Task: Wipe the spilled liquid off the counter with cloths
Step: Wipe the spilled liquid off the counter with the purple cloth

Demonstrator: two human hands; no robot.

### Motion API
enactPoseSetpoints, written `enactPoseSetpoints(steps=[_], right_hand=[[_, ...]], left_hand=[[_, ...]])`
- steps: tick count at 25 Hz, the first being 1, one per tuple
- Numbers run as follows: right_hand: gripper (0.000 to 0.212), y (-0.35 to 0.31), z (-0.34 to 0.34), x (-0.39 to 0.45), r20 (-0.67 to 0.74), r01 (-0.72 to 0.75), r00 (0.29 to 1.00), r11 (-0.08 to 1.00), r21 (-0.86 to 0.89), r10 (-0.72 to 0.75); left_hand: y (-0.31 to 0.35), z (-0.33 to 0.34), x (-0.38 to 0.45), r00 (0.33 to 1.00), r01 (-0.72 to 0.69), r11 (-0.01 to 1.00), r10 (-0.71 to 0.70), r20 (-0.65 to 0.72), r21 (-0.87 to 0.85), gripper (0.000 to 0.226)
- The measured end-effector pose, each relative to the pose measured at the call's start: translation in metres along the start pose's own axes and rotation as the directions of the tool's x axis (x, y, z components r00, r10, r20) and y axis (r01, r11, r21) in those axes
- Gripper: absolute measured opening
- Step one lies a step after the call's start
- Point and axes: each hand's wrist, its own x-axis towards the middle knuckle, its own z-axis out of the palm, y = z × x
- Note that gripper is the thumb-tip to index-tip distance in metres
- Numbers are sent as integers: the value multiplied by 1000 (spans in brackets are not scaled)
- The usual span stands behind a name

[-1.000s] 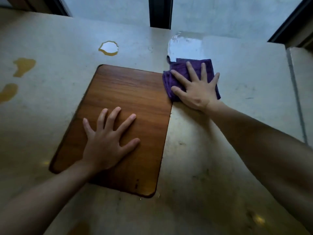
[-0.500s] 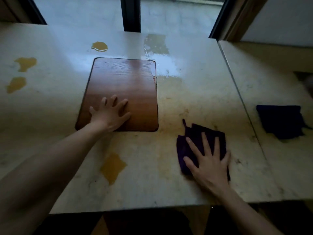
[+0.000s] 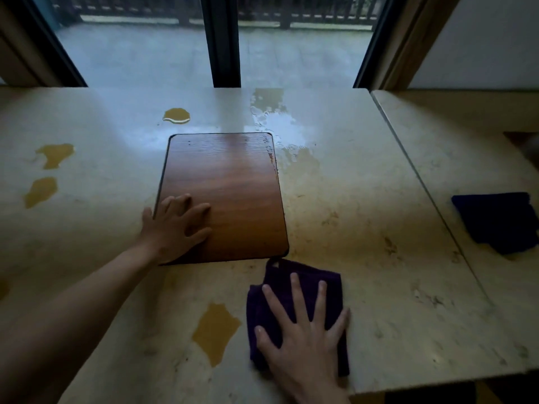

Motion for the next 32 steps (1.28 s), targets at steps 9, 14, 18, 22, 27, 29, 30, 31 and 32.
enactPoseSetpoints(steps=[9,14,18,22,27,29,30,31,32], right_hand=[[66,3,-11,157,-82,80,993,996,-25,-82],[66,15,-46,305,-48,54,997,999,6,-54],[67,79,-76,465,37,-82,996,996,36,81],[68,161,-101,579,43,-254,967,966,55,252],[70,159,-114,622,65,-335,942,938,87,330],[67,104,-103,625,49,-170,985,982,80,167],[65,71,-96,620,49,-64,997,996,66,61],[64,36,-89,609,60,52,997,997,61,-56],[64,4,-83,593,74,155,985,986,55,-159]], left_hand=[[-23,11,10,988,-123,986,132,-76,112,73],[-25,9,8,993,-110,991,114,-44,79,73],[-29,9,12,992,-117,985,123,-39,125,79],[-31,20,19,981,-139,969,163,-108,206,72],[-33,24,21,965,-154,961,197,-175,231,73],[-33,24,18,968,-153,969,187,-167,194,76],[-31,22,19,968,-156,973,185,-171,171,77],[-30,19,18,968,-158,975,185,-170,159,78],[-29,17,16,972,-150,980,171,-160,133,78]])
